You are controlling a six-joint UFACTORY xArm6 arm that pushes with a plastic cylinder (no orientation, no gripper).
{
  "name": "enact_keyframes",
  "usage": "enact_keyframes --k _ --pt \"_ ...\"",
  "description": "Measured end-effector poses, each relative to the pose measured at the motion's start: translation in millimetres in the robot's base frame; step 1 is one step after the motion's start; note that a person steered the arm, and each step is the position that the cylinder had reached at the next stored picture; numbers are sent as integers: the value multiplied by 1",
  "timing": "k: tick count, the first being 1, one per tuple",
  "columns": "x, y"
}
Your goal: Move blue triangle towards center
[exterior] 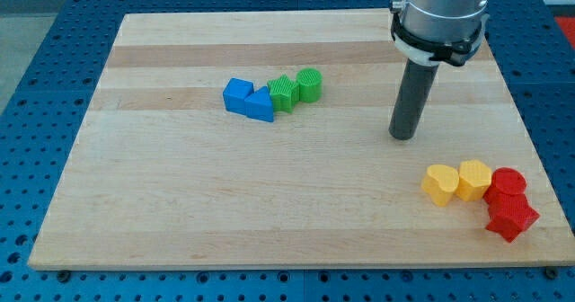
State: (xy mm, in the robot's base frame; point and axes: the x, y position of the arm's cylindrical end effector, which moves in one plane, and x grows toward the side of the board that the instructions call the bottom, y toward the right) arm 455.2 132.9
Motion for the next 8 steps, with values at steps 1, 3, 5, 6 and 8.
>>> enact_keyframes --k 1,3,5,6,8 --pt "-3 -2" --pt "-133 -47" --pt "-192 -164" --pt "-183 -201" --pt "-183 -210"
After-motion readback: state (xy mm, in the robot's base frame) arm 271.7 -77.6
